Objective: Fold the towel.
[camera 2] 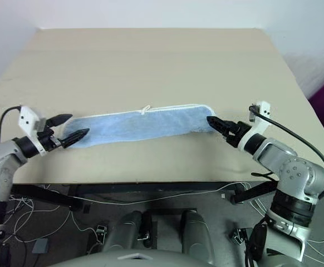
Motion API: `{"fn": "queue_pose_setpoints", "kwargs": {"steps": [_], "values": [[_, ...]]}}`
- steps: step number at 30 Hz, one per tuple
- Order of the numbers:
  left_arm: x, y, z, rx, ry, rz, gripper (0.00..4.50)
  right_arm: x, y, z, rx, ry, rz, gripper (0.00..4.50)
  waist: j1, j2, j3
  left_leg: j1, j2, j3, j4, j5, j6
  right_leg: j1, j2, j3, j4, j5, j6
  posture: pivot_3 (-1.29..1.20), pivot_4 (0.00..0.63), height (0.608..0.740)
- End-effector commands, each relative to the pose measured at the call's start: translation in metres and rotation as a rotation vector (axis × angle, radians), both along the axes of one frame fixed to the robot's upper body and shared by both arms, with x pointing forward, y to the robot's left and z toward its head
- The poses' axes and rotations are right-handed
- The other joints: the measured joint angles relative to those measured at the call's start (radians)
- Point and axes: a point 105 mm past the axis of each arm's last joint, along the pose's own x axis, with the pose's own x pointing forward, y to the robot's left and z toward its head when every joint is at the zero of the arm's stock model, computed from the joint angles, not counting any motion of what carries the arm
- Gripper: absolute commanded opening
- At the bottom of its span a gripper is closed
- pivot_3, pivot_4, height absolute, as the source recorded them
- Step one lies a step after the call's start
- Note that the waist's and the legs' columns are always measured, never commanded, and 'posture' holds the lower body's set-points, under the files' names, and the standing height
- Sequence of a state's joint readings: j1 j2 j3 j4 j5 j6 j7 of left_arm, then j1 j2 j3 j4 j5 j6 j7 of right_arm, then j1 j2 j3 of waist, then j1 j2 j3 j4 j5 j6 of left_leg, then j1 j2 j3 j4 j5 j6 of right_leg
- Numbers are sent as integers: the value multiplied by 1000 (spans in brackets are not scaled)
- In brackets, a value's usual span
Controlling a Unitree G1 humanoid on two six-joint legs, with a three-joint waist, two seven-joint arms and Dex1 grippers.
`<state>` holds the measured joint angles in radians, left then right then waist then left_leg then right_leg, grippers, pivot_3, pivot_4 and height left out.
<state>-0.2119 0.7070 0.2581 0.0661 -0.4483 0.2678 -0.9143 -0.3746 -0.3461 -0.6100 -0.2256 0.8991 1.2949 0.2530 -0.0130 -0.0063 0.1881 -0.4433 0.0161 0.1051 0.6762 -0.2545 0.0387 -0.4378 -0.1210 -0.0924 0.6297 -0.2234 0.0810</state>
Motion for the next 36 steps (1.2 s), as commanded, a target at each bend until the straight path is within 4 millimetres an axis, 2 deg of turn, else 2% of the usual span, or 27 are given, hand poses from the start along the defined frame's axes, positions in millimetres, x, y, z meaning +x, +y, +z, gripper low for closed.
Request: {"fn": "queue_pose_setpoints", "kwargs": {"steps": [1, 8, 17, 22, 26, 36], "values": [[2, -14, 7, -18, -26, -45, 4430, -8, 6, -5, 51, 56, -32, 4500, 0, 0, 0, 0, 0, 0, 0, 0, 0, 0, 0, 0, 0, 0, 0, 0, 150, 740], [1, -25, 5, -32, -20, -82, 4430, -4, 22, -25, 213, 187, -92, 4500, -2, 0, 0, 0, 0, 1, 0, 2, 3, 0, 3, -1, 0, 0, 0, 0, 150, 740], [-2, -34, 5, -51, -28, -89, 4430, 32, 31, -32, 365, 244, -199, 4500, -9, 0, -1, 1, 1, 2, 0, 2, 4, 1, 8, 0, 1, 0, 1, 0, 150, 740], [-4, -31, 6, -50, -35, -65, 4430, 41, 28, -36, 398, 259, -239, 4500, -8, -1, -2, 2, 1, 3, 1, 2, 4, 2, 8, 0, 1, 0, 1, 0, 150, 740], [-7, -30, 5, -50, -34, -55, 4477, 44, 21, -38, 414, 259, -273, 3640, -8, -1, -3, 2, 1, 2, 1, 2, 4, 3, 8, 0, 0, 0, 1, 0, 150, 740], [-6, -33, 3, -52, -32, -52, 4477, 46, 19, -34, 415, 215, -279, 217, -7, -2, -4, 2, 1, 2, 1, 2, 4, 3, 8, 0, 0, 0, 1, 0, 150, 740]]}}
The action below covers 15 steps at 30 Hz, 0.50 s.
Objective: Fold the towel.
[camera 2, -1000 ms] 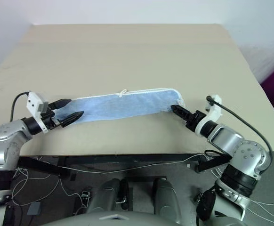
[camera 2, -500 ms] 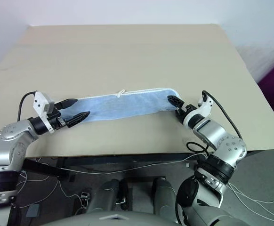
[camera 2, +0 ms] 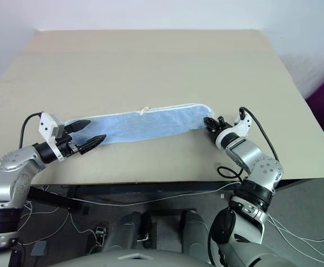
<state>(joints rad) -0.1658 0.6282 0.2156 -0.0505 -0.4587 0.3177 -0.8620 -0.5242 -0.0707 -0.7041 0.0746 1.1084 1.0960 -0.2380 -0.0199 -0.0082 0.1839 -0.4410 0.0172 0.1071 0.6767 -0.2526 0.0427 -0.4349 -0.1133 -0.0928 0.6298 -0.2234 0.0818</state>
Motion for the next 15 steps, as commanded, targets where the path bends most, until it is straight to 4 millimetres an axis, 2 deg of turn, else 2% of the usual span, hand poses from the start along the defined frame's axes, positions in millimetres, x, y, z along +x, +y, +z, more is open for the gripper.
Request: {"fn": "queue_pose_setpoints", "kwargs": {"steps": [1, 5, 8, 12, 15], "values": [[1, -3, 14, 0, -55, -11, 4477, 0, -7, 2, 1, -20, -35, 217, 0, 0, 0, 0, 0, 0, 0, 0, 0, 0, 0, 0, 0, 0, 0, 0, 150, 740], [3, -6, 13, -4, -52, -19, 4477, 0, -19, 7, -4, -45, -85, 217, 3, 0, 0, 0, 0, 0, 0, 0, 0, 0, 0, 0, 0, 0, 0, 0, 150, 740], [3, -7, 12, -6, -50, -21, 4477, 1, -41, 13, -42, -66, -137, 217, 9, 1, 0, -1, -1, 0, 0, 0, 0, -1, -1, 0, 0, 0, 0, 0, 150, 740], [3, -8, 12, -9, -49, -22, 4477, 3, -72, 30, -102, -111, -190, 217, 10, 3, 1, -2, -2, 0, 0, -1, 1, -1, -2, 0, -1, 0, 0, 0, 150, 740], [3, -9, 11, -13, -49, -21, 4477, 5, -85, 49, -180, -161, -176, 217, 6, 5, 3, -2, -1, 1, 0, -1, 2, -1, -2, 0, -1, 0, 0, 0, 150, 740]]}}
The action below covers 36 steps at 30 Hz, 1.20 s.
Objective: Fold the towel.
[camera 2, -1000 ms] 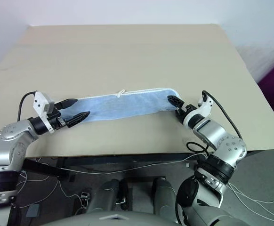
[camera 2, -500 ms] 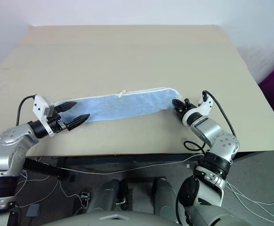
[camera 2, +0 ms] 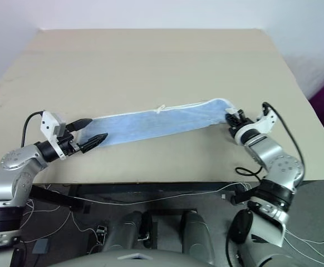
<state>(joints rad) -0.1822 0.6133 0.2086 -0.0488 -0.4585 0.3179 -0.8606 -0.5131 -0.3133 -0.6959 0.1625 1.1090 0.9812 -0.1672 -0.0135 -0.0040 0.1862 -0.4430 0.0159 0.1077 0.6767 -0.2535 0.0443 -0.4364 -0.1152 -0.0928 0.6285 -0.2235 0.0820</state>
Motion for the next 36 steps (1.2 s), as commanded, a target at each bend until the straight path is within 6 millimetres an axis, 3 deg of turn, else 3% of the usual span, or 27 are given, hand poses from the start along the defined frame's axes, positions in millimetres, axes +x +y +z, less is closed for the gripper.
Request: {"fn": "queue_pose_setpoints", "kwargs": {"steps": [1, 5, 11, 15, 19, 25, 34, 36], "values": [[1, -5, 9, -1, -39, -10, 4477, 4, -10, 34, -90, -106, 9, 217, -1, 0, 0, 0, 0, 0, 0, 0, 0, 0, 0, 0, 0, 0, 0, 0, 150, 740], [1, -7, 7, -7, -40, -11, 4477, 7, 5, 50, -274, -152, 103, 217, -4, 0, 0, 0, 1, 0, 0, 0, 0, 0, 1, 0, 0, 0, 0, 0, 150, 740], [2, -9, 7, -13, -43, -9, 4477, 4, 61, 65, -554, -255, 365, 217, -1, 0, 0, 0, 1, 0, 0, 0, 0, -1, 1, 0, 0, 0, 1, 0, 150, 740], [1, -11, 7, -17, -44, -8, 4477, -3, 97, 58, -766, -305, 530, 217, 1, 0, 0, -1, 1, 0, 0, 0, 0, -1, 1, 0, 0, 0, 1, 0, 150, 740], [-1, -14, 6, -23, -44, -10, 4477, -12, 135, 31, -994, -322, 717, 217, 1, 0, 0, -1, 1, 0, 0, 0, 1, -1, 0, 0, 0, 0, 1, 0, 150, 740], [-3, -14, 5, -28, -44, 0, 4477, -19, 157, 11, -1041, -336, 810, 217, 3, 0, 0, -1, 1, 0, 1, 0, 0, -2, 0, 0, 0, 0, 1, 0, 150, 740], [-4, -15, 4, -34, -41, 7, 4477, -26, 166, 5, -1047, -350, 870, 217, 2, 0, 0, -1, 1, 0, 0, 0, 0, -2, -2, 0, 0, 0, 0, 0, 150, 740], [-4, -16, 4, -39, -39, 4, 4477, -28, 167, 5, -1028, -356, 878, 620, 2, 0, 0, -1, 1, 0, 0, 0, 0, -2, -2, 0, 0, 0, 0, 0, 150, 740]]}}
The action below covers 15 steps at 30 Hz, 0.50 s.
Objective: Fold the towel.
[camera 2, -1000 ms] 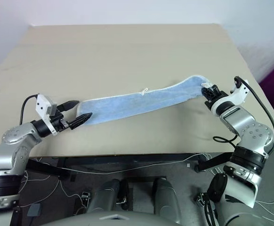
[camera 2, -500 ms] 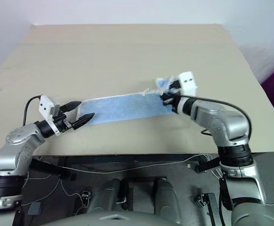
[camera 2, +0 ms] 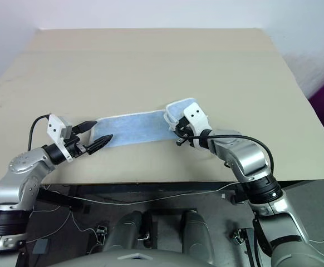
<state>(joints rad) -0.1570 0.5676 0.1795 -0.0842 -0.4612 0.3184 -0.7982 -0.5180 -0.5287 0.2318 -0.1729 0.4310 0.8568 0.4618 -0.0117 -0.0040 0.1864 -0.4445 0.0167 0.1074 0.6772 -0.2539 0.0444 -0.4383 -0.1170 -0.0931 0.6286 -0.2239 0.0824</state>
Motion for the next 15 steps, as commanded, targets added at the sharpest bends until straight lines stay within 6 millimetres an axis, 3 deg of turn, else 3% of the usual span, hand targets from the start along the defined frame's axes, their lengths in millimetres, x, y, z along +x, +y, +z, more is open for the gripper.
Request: {"fn": "queue_pose_setpoints", "kwargs": {"steps": [1, 9, 15], "values": [[-3, -5, 12, -8, -46, -16, 4477, -6, 10, 16, 43, -47, 51, 796, 0, 0, 0, 0, 0, 0, 0, 0, 0, 0, 0, 0, 0, 0, 0, 0, 150, 740], [-19, -10, 16, -184, -4, 19, 4477, -23, -7, 49, 117, -169, 107, 3473, 1, 0, 0, 0, 0, 0, 0, 0, 0, 0, -1, 0, -1, 0, 0, 0, 150, 740], [-25, -15, 23, -411, 29, 117, 4477, -7, -29, 67, 151, -251, 50, 3473, 1, 0, 0, 0, 0, -1, 0, 0, 0, 1, -1, 0, -1, 0, 0, 0, 150, 740]]}}
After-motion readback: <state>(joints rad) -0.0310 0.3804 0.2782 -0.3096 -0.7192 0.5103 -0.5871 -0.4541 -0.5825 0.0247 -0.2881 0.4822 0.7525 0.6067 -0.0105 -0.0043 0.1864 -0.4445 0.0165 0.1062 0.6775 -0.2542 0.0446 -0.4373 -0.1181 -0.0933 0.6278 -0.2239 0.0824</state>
